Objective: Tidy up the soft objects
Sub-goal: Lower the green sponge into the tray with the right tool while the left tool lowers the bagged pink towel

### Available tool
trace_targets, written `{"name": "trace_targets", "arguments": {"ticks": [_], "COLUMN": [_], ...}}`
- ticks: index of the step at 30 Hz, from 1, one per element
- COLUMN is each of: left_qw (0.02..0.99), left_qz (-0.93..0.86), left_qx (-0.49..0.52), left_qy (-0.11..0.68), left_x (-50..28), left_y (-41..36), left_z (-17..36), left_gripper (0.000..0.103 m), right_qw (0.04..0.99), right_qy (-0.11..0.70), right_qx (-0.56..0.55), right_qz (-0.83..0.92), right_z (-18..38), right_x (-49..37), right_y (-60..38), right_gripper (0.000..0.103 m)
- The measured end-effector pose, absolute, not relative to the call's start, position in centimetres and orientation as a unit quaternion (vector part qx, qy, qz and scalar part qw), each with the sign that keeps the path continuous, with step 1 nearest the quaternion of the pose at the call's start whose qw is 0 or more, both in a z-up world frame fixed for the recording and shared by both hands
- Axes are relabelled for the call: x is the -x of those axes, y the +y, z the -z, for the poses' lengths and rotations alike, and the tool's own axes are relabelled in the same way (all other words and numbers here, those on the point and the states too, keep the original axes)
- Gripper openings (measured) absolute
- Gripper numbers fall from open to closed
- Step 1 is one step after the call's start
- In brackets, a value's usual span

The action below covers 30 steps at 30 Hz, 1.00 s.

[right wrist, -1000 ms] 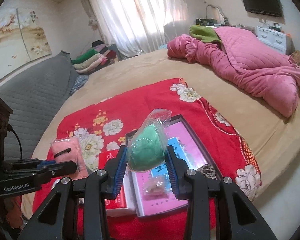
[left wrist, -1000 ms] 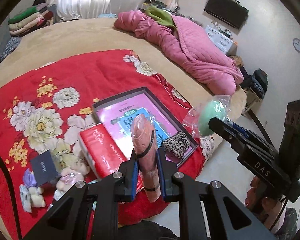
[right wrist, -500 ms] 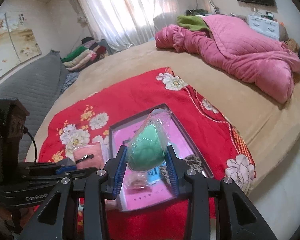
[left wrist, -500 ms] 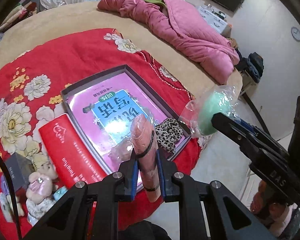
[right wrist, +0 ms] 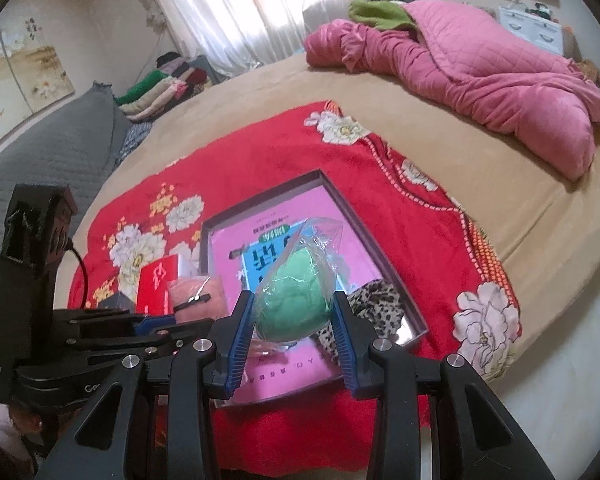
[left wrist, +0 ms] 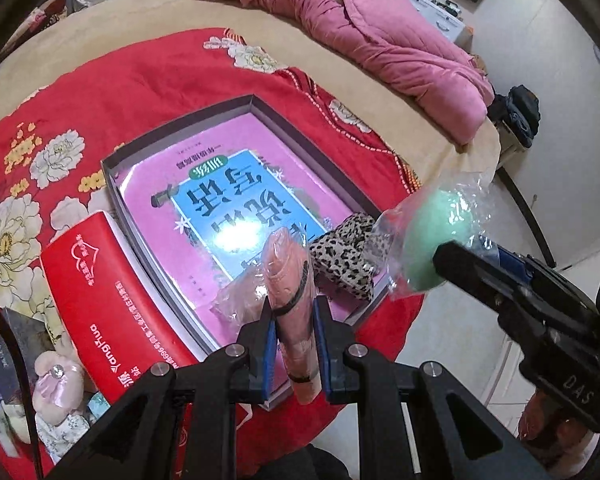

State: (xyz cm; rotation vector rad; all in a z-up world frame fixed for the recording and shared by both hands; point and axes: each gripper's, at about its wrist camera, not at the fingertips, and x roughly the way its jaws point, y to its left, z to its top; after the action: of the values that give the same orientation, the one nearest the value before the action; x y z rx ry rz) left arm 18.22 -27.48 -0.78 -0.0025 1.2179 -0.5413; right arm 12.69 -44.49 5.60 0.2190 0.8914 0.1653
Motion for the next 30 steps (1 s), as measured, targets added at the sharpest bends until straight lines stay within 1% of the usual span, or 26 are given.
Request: {"name": "trace_targets", "arguments": {"ticks": [12, 23, 30], "left_qw": [0.778, 0.776, 0.773], "left_qz": [0.243, 0.235, 0.234], "left_qx": [-0.004, -0.007, -0.005], "left_qy": [0.579, 0.585, 0.589], "left_x": [-19.0, -19.2, -19.4], "left_y": [-27.5, -27.3, -27.5], "left_z": [2.8, 3.7, 4.5], "left_gripper": [0.018, 0.018, 0.018], "right_qw": [0.866, 0.852, 0.848], "right_qy": [0.482, 0.510, 0.521], "right_qx": [-0.100, -0.083, -0.083], "right_qz": [-0.090, -0.083, -0.052], "right_z": [-1.1, 1.7, 3.2], "right_x": [-12.6, -13.5, -14.3], "right_y": [-43.6, -42.2, -43.4], "right_gripper": [0.039, 0.039, 0.039]}}
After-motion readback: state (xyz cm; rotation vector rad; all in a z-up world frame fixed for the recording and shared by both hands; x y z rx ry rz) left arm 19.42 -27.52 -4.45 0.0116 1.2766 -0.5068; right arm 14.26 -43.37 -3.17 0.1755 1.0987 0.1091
